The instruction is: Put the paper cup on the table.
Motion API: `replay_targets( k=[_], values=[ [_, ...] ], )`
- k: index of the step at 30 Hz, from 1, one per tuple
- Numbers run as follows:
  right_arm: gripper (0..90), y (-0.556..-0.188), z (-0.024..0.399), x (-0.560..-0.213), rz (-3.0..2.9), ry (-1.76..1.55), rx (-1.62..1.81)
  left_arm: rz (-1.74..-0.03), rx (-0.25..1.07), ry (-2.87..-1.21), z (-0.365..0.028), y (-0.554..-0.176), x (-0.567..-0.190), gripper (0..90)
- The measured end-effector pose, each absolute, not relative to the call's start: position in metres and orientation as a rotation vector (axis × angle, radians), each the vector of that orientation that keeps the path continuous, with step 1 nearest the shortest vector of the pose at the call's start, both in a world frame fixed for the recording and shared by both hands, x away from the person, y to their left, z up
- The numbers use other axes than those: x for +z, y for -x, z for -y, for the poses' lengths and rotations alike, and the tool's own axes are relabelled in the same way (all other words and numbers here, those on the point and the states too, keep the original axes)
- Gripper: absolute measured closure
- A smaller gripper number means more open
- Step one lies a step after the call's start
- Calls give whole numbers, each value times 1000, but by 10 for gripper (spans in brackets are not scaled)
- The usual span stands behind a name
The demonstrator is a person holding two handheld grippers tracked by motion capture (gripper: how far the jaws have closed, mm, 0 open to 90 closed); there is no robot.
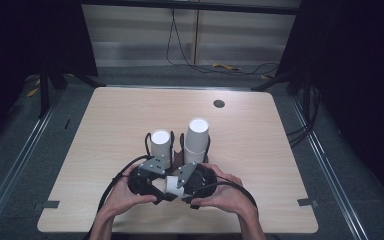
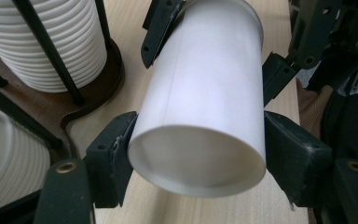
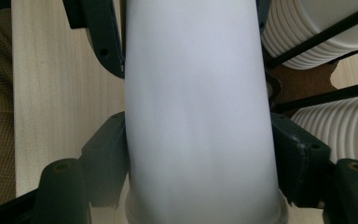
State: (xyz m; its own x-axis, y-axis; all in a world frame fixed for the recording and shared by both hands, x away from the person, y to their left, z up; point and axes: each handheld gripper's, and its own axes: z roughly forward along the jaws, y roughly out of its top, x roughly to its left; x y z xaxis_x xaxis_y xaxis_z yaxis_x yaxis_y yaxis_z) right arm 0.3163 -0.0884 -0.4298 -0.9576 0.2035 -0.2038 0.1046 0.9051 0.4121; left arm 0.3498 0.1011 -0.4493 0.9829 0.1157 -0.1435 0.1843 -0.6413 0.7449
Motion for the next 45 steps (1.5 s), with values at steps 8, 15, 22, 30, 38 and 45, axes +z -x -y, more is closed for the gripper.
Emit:
replay_targets(
  k=[8, 15, 22, 30, 38, 45],
  values=[
    [281, -316, 87, -431, -2840, -223, 616, -200, -121, -2259, -101, -350, -450, 302],
    [262, -317, 87, -432, -2851, -215, 639, -201, -143, -2257, -104, -350, -448, 325],
    [179, -317, 93, -432, -2792, -266, 743, -224, -95, -2235, -106, -346, -445, 342],
    [137, -319, 103, -432, -2748, -356, 827, -255, -74, -2212, -112, -344, -443, 344],
    [140, -319, 112, -440, -2737, -414, 878, -281, -58, -2169, -119, -341, -441, 343],
    [141, -318, 120, -446, -2718, -470, 915, -310, -38, -2124, -125, -340, -443, 342]
  ],
)
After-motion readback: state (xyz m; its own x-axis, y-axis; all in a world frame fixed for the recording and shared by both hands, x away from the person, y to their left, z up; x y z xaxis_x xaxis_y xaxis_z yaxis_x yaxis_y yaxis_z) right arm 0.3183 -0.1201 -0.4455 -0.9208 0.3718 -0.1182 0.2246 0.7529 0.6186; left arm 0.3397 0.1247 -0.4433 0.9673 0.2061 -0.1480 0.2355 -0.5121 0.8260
